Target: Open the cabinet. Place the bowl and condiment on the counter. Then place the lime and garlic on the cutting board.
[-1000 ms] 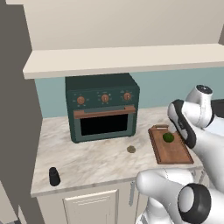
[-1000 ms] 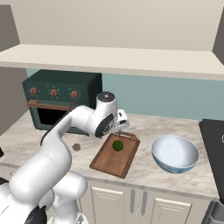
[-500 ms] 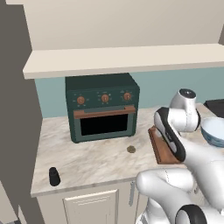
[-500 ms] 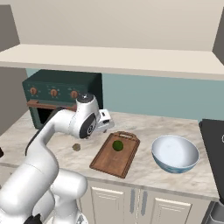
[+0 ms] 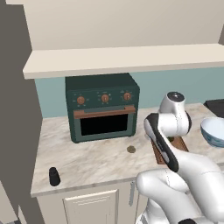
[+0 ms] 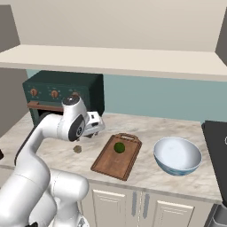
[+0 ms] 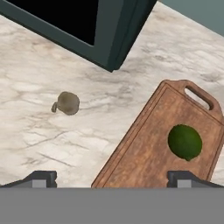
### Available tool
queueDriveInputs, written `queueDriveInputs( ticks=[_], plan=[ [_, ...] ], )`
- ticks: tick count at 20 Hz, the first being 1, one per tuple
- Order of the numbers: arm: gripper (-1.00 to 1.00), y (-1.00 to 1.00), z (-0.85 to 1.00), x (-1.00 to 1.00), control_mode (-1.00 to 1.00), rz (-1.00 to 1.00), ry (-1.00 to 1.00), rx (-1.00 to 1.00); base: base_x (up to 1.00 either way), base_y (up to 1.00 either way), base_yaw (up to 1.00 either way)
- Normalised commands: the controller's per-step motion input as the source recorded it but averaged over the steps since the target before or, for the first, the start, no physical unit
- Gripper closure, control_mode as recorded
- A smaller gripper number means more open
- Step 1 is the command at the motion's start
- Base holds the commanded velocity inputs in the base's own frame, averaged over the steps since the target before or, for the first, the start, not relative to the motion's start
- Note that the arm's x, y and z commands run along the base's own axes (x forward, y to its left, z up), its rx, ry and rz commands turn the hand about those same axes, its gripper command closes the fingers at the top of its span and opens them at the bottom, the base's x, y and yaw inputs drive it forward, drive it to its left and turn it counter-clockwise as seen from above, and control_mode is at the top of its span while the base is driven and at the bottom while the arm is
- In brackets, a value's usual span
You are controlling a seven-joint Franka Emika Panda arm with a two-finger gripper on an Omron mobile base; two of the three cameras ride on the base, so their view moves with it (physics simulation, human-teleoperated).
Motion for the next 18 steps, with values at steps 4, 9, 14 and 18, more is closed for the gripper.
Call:
queueDriveInputs(
  ticks=[4, 9, 14, 18],
  plan=[
    [-1.0, 0.2, -0.03, -0.07, -1.0, -0.08, 0.0, 0.0, 0.0, 0.0, 0.0],
    [-1.0, 0.1, -0.12, 0.0, -1.0, -0.03, 0.0, 0.0, 0.0, 0.0, 0.0],
    [-1.0, 0.13, -0.13, 0.0, -1.0, -0.02, 0.01, 0.0, 0.0, 0.0, 0.0],
    [-1.0, 0.17, -0.13, 0.0, -1.0, 0.0, 0.03, 0.0, 0.0, 0.0, 0.0]
  ],
)
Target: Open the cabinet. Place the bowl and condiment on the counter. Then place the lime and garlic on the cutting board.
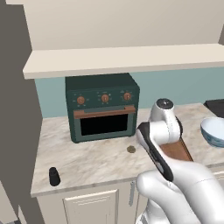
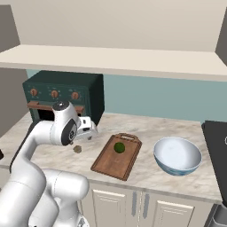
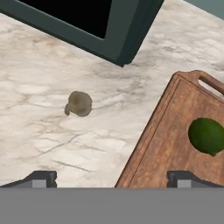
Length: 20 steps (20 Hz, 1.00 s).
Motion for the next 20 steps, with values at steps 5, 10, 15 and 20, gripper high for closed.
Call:
queueDriveInputs(
  ticks=[5, 10, 15, 20],
  plan=[
    [-1.0, 0.28, -0.17, 0.0, -1.0, -0.02, 0.01, 0.0, 0.0, 0.0, 0.0],
    [-1.0, 0.29, -0.18, 0.0, -1.0, -0.04, 0.01, 0.0, 0.0, 0.0, 0.0],
    [-1.0, 0.18, -0.11, 0.0, -1.0, -0.05, 0.01, 0.0, 0.0, 0.0, 0.0],
    [-1.0, 0.05, -0.05, 0.0, -1.0, -0.05, 0.0, 0.02, 0.0, 0.0, 0.0]
  ],
)
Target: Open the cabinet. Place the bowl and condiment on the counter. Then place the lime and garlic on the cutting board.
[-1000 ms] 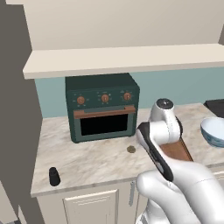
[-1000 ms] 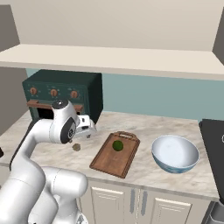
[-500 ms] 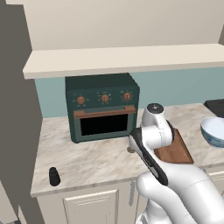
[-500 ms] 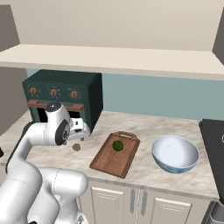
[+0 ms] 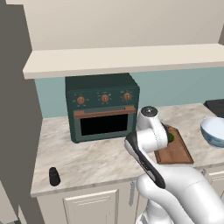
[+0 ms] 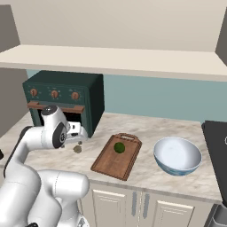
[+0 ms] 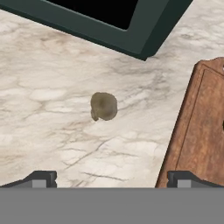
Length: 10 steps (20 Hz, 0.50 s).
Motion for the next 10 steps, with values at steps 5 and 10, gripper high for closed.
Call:
queueDriveInputs(
  ticks=[5, 10],
  plan=[
    [-1.0, 0.0, -0.12, 0.06, -1.0, -0.04, 0.0, 0.06, 0.0, 0.0, 0.0],
    [-1.0, 0.01, -0.1, 0.14, -1.0, -0.03, 0.0, 0.08, 0.0, 0.0, 0.0]
  ],
)
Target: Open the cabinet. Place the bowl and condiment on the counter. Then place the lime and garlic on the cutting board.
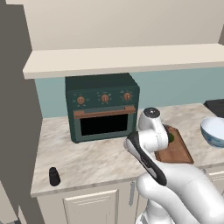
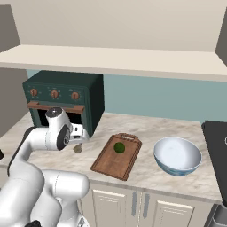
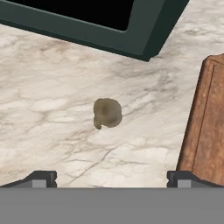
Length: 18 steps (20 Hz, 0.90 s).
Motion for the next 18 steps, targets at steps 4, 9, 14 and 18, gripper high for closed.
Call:
queueDriveInputs(
  ticks=[4, 9, 14, 18],
  plan=[
    [-1.0, 0.08, -0.08, 0.15, -1.0, -0.02, 0.0, 0.05, 0.0, 0.0, 0.0],
    [-1.0, 0.07, -0.15, 0.06, -1.0, -0.04, 0.0, 0.01, 0.0, 0.0, 0.0],
    [-1.0, 0.01, -0.22, 0.05, -1.0, -0.04, 0.0, 0.0, 0.0, 0.0, 0.0],
    [-1.0, 0.0, -0.27, 0.05, -1.0, -0.03, 0.0, 0.0, 0.0, 0.0, 0.0]
  ],
)
